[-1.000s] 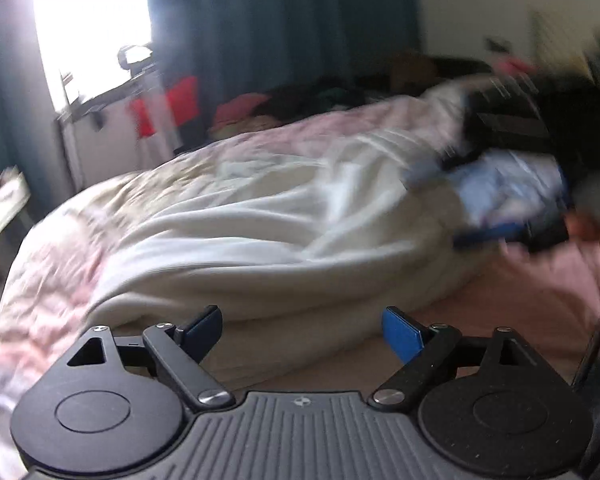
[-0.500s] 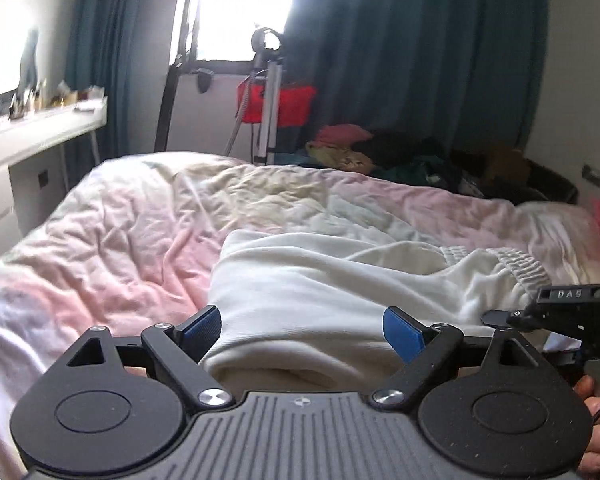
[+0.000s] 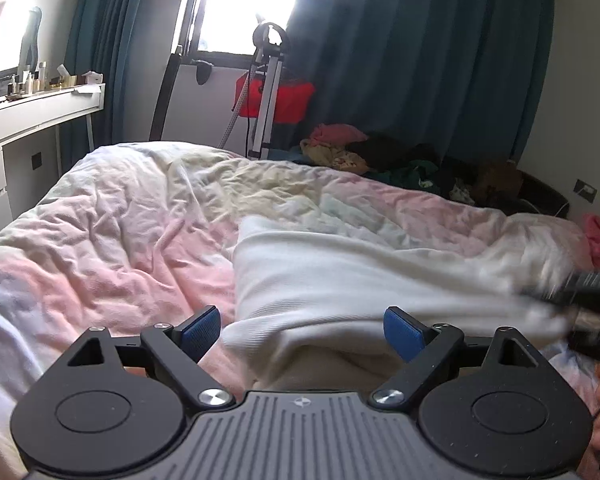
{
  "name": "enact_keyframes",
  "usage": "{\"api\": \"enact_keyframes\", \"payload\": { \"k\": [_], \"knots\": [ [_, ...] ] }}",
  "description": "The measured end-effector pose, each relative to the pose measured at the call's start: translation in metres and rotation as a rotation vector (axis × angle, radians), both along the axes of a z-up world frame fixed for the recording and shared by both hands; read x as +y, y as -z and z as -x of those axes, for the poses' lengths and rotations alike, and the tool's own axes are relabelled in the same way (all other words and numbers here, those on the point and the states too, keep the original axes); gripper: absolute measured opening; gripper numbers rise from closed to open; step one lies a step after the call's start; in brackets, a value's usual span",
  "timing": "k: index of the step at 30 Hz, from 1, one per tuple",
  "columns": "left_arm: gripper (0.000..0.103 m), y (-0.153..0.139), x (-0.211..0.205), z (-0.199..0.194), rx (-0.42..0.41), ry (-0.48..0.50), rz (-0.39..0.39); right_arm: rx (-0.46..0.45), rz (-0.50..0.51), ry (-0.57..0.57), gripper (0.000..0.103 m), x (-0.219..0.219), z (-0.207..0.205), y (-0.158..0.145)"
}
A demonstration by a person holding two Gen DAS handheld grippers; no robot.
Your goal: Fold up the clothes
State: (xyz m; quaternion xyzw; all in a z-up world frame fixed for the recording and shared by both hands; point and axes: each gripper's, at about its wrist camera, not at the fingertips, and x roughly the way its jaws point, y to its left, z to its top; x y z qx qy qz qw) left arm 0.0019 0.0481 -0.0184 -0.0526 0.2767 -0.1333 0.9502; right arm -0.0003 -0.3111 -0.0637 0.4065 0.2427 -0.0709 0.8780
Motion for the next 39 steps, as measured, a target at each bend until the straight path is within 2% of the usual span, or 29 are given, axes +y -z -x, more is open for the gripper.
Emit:
{"api": "enact_keyframes", "payload": {
  "k": [1, 3, 5, 6, 8, 9, 10, 13, 15, 19, 26, 29, 33, 35, 37, 39],
  "knots": [
    [0.09, 0.002, 0.001, -0.001, 0.013, 0.003, 0.007, 0.049, -0.022, 0.003, 0.034, -0.003, -0.002, 0.008],
    [0.091, 0.005, 0.005, -0.006, 0.049, 0.024, 0.044, 0.078, -0.032, -0.008, 0.034, -0.003, -0.002, 0.011],
    [0.096, 0.009, 0.01, -0.009, 0.084, 0.036, 0.091, 0.081, -0.017, -0.034, 0.037, -0.001, -0.001, 0.006],
    [0.097, 0.01, 0.014, -0.011, 0.098, 0.038, 0.114, 0.082, -0.011, -0.039, 0.042, 0.0, 0.001, 0.003],
    [0.097, 0.013, 0.022, -0.016, 0.131, 0.03, 0.175, 0.093, -0.019, -0.02, 0.06, -0.001, 0.006, 0.006],
    [0.097, 0.015, 0.028, -0.018, 0.147, 0.018, 0.212, 0.099, -0.024, -0.011, 0.077, -0.001, 0.009, 0.007],
    [0.097, 0.016, 0.033, -0.02, 0.16, 0.003, 0.246, 0.105, -0.028, -0.002, 0.084, -0.001, 0.011, 0.008],
    [0.097, 0.018, 0.043, -0.023, 0.185, -0.014, 0.312, 0.122, -0.041, 0.027, 0.082, -0.002, 0.02, 0.012],
    [0.096, 0.02, 0.045, -0.024, 0.208, -0.014, 0.329, 0.133, -0.049, 0.045, 0.084, -0.002, 0.025, 0.014],
    [0.081, 0.03, 0.043, -0.028, 0.259, -0.021, 0.322, 0.156, -0.069, 0.053, 0.084, -0.002, 0.025, 0.022],
    [0.058, 0.026, 0.042, -0.016, 0.21, -0.028, 0.286, 0.183, -0.035, 0.061, 0.085, 0.003, 0.02, 0.026],
    [0.052, 0.024, 0.039, -0.008, 0.203, -0.018, 0.258, 0.189, -0.036, 0.066, 0.085, 0.003, 0.021, 0.028],
    [0.047, 0.026, 0.039, 0.001, 0.22, -0.014, 0.234, 0.193, -0.037, 0.069, 0.085, 0.004, 0.02, 0.029],
    [0.047, 0.03, 0.041, 0.003, 0.251, -0.017, 0.246, 0.199, -0.028, 0.066, 0.085, 0.005, 0.02, 0.03],
    [0.047, 0.034, 0.047, 0.001, 0.282, -0.023, 0.281, 0.207, -0.022, 0.064, 0.086, 0.005, 0.019, 0.031],
    [0.05, 0.037, 0.056, -0.001, 0.306, -0.034, 0.352, 0.217, -0.021, 0.058, 0.086, 0.005, 0.019, 0.031]
  ]
}}
